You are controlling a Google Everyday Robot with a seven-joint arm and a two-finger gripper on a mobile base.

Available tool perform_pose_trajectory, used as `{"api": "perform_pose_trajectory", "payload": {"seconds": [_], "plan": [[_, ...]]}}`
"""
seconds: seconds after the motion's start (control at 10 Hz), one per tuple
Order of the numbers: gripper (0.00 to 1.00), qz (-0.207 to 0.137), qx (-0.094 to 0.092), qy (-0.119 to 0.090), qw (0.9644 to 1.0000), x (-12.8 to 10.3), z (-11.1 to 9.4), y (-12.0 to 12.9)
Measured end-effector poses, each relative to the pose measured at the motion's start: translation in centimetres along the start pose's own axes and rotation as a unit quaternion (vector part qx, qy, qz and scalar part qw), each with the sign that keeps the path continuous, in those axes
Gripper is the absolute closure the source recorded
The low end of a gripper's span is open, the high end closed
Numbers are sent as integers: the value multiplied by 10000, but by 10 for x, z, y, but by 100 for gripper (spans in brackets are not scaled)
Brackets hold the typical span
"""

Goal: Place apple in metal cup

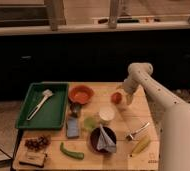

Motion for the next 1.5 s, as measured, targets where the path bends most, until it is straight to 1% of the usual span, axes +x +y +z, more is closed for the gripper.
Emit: {"api": "perform_pose_trajectory", "payload": {"seconds": [0.2,0.3,0.4,0.6,0.7,0.8,1.0,1.1,1.2,1.3,1.5], "plan": [[20,-100,-30,-95,9999,-5,2,-2],[22,-170,-50,-149,9997,-8,5,-3],[28,-211,-46,-192,9996,-10,6,-3],[47,-269,-53,-269,9993,-14,8,-1],[59,-291,-61,-306,9991,-15,9,0],[66,-294,-90,-331,9990,-15,10,2],[88,-322,-75,-364,9988,-15,10,2],[96,-361,-88,-382,9986,-17,10,1],[100,-401,-94,-401,9983,-18,9,2],[100,-443,-103,-420,9981,-19,5,4],[100,-565,-28,-438,9974,-23,-4,1]]}}
